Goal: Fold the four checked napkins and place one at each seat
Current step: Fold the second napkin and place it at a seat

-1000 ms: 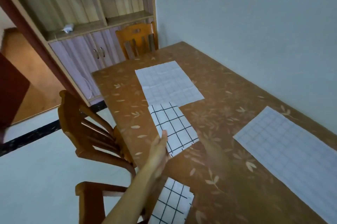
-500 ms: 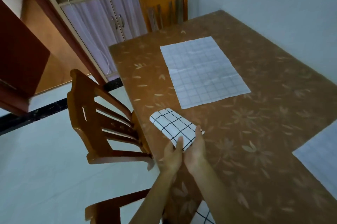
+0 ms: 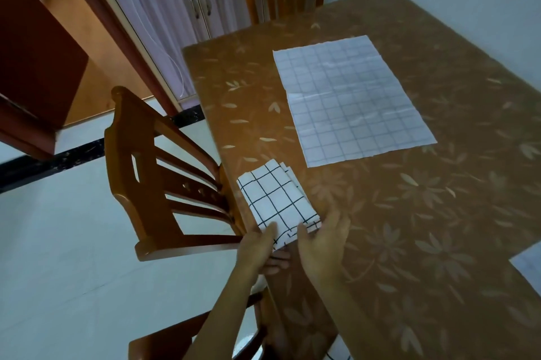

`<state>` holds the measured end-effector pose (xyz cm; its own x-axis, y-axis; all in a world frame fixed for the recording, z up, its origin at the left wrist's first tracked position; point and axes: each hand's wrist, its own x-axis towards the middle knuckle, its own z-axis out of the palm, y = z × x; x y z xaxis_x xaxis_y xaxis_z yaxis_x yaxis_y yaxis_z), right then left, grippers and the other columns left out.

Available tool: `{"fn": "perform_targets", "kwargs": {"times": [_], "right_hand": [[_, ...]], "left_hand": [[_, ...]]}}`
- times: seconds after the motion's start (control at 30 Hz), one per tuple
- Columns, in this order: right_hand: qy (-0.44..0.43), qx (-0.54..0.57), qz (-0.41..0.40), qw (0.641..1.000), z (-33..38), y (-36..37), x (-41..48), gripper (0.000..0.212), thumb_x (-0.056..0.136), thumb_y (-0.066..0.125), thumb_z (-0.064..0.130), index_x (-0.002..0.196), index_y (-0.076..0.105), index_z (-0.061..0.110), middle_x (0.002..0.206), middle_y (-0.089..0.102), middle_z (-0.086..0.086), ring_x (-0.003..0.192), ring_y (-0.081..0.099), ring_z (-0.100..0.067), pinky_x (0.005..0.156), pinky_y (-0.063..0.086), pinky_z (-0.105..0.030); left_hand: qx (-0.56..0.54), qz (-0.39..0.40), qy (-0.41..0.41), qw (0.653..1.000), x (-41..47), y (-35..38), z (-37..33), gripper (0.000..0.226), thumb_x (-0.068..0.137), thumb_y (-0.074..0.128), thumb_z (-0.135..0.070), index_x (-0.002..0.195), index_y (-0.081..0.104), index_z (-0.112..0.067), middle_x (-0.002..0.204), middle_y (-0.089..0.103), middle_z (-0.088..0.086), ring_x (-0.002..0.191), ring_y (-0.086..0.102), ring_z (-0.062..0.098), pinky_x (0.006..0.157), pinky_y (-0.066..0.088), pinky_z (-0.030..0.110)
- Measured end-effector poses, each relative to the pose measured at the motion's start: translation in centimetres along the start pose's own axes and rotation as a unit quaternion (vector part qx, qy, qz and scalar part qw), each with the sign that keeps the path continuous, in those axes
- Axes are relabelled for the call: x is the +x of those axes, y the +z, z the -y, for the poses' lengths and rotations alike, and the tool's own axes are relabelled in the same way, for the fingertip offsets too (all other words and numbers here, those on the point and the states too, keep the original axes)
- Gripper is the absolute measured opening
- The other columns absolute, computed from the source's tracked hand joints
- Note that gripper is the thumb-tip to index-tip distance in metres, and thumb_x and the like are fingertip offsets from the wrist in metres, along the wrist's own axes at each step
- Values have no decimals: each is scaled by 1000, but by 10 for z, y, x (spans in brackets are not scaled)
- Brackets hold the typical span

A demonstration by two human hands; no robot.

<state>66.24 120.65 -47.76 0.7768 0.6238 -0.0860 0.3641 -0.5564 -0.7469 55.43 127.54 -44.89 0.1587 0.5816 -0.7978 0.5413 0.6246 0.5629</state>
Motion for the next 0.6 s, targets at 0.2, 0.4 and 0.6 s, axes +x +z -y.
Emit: {"fn": "perform_targets", "kwargs": {"times": [0.2, 0.4, 0.6], "right_hand": [[-224, -209, 201, 931, -24, 13, -1, 48, 97, 57, 16, 142, 47, 27, 165, 12, -14, 153, 8, -34, 119, 22, -56], [-214, -189, 186, 940, -39, 12, 12, 75, 83, 77, 20, 149, 42, 22, 163, 16, -20, 150, 15, -40, 116, 29, -55], [-281, -145, 188, 930, -50, -2, 16, 65, 85, 68, -4, 144, 49, 16, 159, 32, -11, 143, 32, -28, 110, 34, -34]], "left_hand": [[388, -298, 205, 848, 15, 0, 15, 61, 87, 66, -56, 126, 48, -11, 123, 60, 15, 114, 61, 34, 85, 53, 41], [445, -163, 353, 807, 49, 2, 32, 90, 85, 30, -81, 159, 18, -31, 169, 1, 14, 155, -1, 39, 121, 18, 54], [498, -155, 394, 757, 54, -2, 48, 80, 93, 16, -79, 159, 22, -34, 169, 5, 14, 155, 1, 42, 117, 26, 63]]}}
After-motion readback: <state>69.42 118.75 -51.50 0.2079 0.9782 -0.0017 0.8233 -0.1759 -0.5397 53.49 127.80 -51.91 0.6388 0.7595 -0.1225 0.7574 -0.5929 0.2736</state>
